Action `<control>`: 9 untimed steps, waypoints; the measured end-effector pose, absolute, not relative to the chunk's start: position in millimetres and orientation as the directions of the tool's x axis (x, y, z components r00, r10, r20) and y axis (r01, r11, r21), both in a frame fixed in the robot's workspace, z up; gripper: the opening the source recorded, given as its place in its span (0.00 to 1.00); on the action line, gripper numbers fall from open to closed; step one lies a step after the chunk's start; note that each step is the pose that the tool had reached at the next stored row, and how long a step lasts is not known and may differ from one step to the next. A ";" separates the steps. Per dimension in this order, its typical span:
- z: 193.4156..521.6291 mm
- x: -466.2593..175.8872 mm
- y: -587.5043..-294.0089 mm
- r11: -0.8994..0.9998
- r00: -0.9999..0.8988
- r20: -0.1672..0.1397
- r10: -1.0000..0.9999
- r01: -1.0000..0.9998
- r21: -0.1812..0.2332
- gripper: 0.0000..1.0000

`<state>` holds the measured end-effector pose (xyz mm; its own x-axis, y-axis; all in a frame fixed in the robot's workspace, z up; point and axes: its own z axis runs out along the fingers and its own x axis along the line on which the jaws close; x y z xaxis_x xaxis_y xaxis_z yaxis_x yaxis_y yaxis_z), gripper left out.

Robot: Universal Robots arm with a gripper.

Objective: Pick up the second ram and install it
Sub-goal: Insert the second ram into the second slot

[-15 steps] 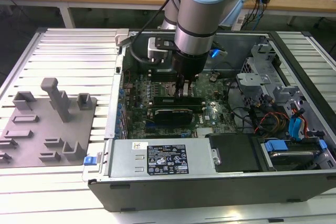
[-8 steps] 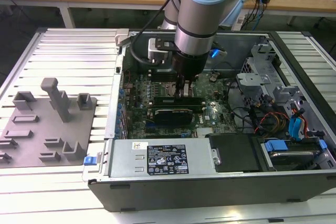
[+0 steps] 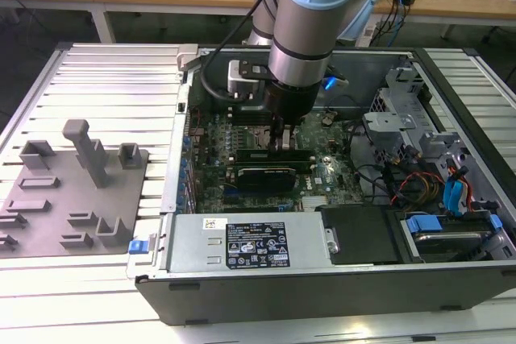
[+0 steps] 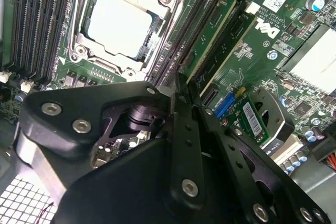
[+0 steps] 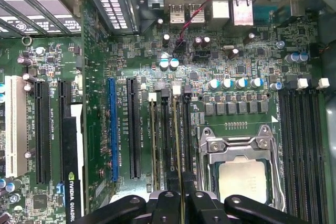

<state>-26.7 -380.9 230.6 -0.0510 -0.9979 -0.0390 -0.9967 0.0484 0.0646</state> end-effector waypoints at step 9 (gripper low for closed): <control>230.0 -26.5 -380.3 0.058 -0.061 -0.039 -0.997 -0.996 0.065 0.13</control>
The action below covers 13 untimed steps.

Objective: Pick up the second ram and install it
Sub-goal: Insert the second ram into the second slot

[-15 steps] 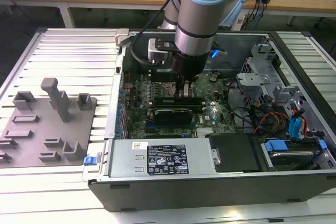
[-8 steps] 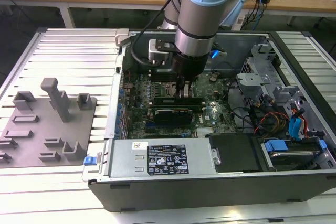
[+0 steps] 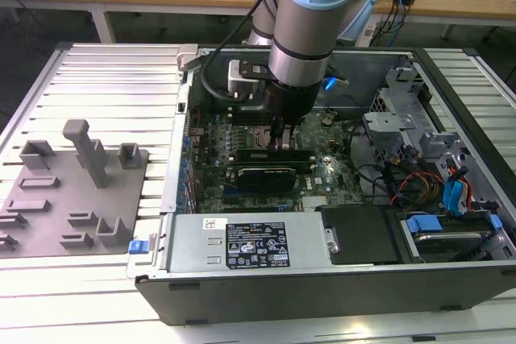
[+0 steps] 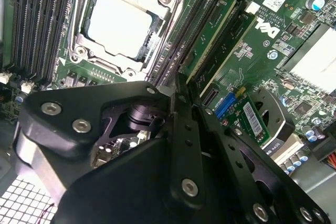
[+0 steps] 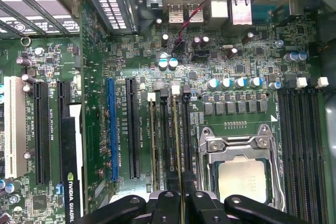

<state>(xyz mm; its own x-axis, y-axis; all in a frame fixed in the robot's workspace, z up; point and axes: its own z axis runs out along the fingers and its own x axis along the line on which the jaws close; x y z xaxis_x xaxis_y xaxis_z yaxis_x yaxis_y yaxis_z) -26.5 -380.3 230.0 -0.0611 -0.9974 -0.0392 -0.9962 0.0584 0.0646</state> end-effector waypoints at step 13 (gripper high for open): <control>227.4 -26.5 -380.0 0.053 -0.056 -0.046 -0.997 -0.996 0.065 0.13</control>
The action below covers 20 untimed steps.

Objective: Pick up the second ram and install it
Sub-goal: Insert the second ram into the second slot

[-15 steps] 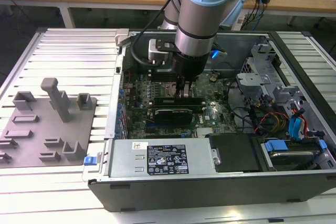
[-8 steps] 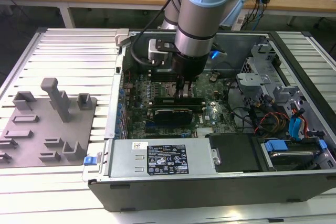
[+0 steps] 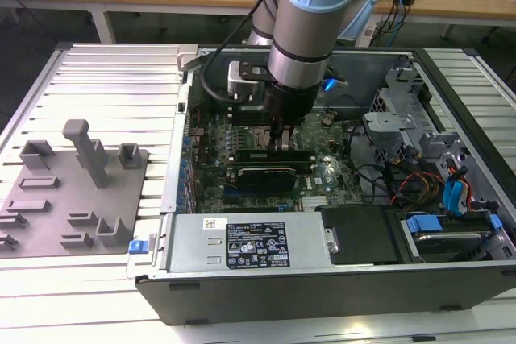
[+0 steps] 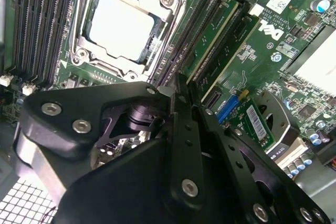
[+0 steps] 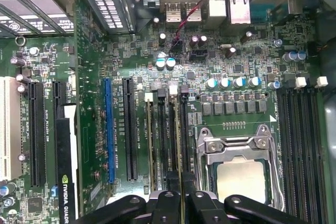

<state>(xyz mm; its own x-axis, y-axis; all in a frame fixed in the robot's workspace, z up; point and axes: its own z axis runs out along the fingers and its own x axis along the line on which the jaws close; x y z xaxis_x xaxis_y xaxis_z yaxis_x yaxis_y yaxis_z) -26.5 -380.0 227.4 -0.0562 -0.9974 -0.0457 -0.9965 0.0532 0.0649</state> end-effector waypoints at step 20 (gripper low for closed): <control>268.5 -26.6 -375.0 0.052 -0.054 -0.019 -0.998 -0.997 0.063 0.11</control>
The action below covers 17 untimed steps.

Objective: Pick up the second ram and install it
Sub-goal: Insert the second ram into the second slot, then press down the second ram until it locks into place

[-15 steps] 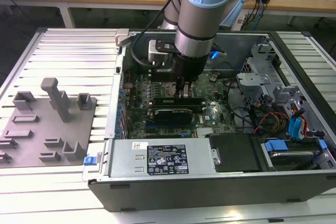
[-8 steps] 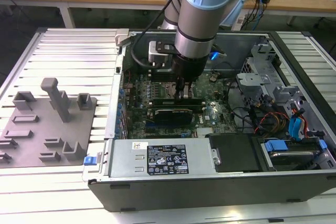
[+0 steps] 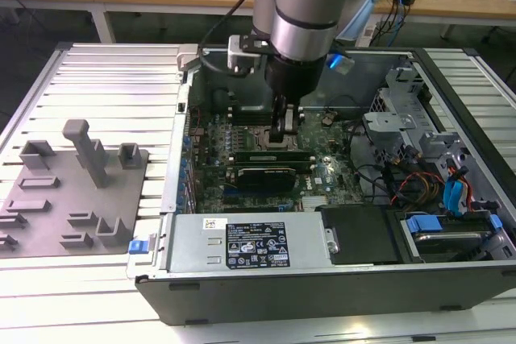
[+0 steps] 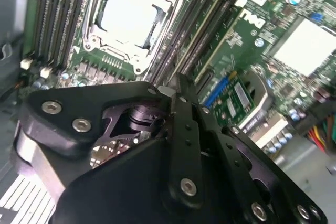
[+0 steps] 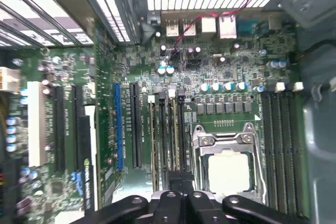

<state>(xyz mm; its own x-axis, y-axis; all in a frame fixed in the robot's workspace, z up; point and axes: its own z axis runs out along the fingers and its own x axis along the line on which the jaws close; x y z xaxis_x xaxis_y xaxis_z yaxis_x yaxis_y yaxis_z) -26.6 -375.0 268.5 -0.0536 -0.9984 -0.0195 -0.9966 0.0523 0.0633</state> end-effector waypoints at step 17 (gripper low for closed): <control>271.5 -8.2 -373.1 0.053 -0.054 -0.007 -0.999 -0.997 0.063 0.11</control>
<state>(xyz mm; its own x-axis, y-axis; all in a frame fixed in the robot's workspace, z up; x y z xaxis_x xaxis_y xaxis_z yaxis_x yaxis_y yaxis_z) -8.2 -373.1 271.5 -0.0537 -0.9985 -0.0071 -0.9966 0.0532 0.0627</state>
